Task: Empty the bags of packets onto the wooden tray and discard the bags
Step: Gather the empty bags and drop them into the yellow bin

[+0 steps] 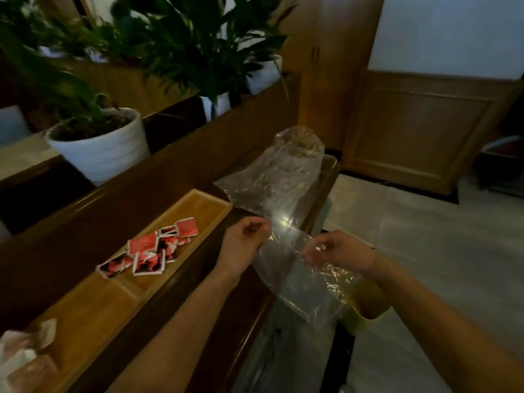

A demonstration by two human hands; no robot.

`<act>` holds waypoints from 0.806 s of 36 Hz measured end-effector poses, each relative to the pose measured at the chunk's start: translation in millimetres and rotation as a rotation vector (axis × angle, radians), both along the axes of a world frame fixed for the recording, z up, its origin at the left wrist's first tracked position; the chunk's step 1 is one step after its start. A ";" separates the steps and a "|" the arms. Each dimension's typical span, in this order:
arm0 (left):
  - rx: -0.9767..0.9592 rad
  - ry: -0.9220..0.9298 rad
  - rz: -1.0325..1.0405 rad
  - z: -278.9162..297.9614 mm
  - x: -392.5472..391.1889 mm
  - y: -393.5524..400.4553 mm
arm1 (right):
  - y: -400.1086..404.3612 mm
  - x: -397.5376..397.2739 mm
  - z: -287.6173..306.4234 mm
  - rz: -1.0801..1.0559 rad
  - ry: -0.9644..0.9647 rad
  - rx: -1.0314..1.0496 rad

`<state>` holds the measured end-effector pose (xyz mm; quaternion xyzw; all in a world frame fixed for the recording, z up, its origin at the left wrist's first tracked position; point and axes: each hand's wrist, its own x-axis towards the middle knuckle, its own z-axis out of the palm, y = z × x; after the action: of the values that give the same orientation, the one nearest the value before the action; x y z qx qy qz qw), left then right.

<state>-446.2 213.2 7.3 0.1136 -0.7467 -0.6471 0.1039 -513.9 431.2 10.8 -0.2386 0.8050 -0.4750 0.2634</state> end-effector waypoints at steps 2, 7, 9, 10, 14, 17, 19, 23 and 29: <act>-0.008 0.018 0.000 -0.6 -12.1 10.0 | 15.0 -7.0 -2.1 -0.042 -0.009 -0.021; -0.123 0.035 0.055 -1.0 -46.6 28.9 | 51.3 -30.1 -2.6 -0.129 -0.051 -0.063; -0.285 0.054 0.082 -2.3 -62.6 33.0 | 66.3 -41.7 -3.0 -0.167 -0.054 -0.087; -0.381 0.059 0.097 -3.4 -71.0 34.6 | 74.0 -48.2 -4.1 -0.203 -0.046 -0.097; -0.783 0.023 0.117 -9.4 -108.1 41.4 | 102.0 -77.8 -14.2 -0.417 -0.036 -0.175; -0.979 -0.113 0.122 -11.4 -133.4 48.0 | 118.6 -97.4 -24.2 -0.531 -0.036 -0.231; -1.056 -0.210 0.116 -12.5 -147.9 51.0 | 128.5 -107.6 -28.9 -0.552 -0.039 -0.247; -1.074 -0.393 0.081 -15.3 -172.1 51.1 | 148.4 -127.4 -32.3 -0.567 -0.067 -0.266; -1.130 -0.465 0.028 -19.3 -189.9 59.2 | 180.0 -152.5 -42.5 -0.566 -0.136 -0.313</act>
<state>-636.0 272.4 -12.1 0.1888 -0.9761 -0.1076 -0.0092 -666.4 611.2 -31.7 -0.0106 0.7373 -0.6620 0.1342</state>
